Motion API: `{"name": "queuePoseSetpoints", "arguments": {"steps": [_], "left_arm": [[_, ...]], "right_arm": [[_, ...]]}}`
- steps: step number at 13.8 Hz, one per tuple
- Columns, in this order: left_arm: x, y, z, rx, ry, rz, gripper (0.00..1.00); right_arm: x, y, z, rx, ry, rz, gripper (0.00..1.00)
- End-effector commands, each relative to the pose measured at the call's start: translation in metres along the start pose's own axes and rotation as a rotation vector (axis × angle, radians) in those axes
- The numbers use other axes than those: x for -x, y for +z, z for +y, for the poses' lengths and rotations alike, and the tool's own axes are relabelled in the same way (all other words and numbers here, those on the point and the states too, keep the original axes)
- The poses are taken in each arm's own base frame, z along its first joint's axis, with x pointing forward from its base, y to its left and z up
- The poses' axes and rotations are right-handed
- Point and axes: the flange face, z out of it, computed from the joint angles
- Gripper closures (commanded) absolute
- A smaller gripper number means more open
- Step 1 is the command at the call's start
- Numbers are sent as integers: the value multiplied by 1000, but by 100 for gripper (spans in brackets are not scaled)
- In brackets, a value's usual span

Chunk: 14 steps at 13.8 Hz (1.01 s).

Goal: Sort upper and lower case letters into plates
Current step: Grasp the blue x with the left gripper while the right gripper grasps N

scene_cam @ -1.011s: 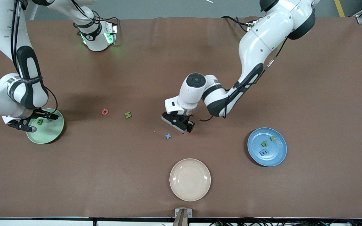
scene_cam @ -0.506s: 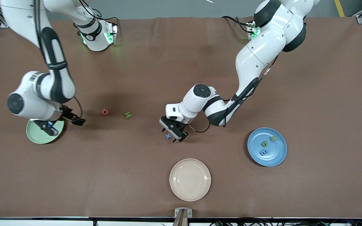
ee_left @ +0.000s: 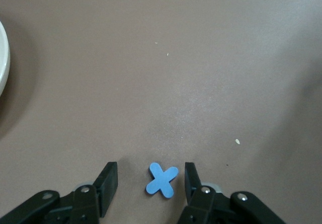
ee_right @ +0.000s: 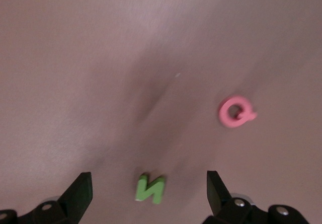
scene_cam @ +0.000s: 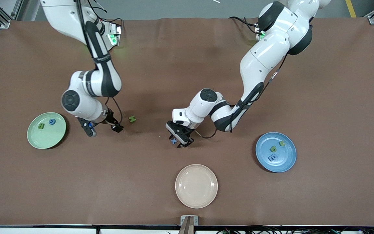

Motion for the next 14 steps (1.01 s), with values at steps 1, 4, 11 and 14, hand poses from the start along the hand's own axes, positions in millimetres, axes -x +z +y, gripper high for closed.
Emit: {"name": "queuePoseSetpoints", "arguments": {"steps": [1,4,11,14], "left_arm": [[-1,3,2,-9,32,14,45],[-3,1,1,-12,40,17,47],[0,3,18,-5,89,14,66],[-1,1,10,-18,118,18,100]], "right_arm": [[11,22,-4,-16,68,23,0],[24,36,-9,-8,68,38,1],[51,50,-7,28,50,33,24],[59,55,-5,39,39,34,27]]}}
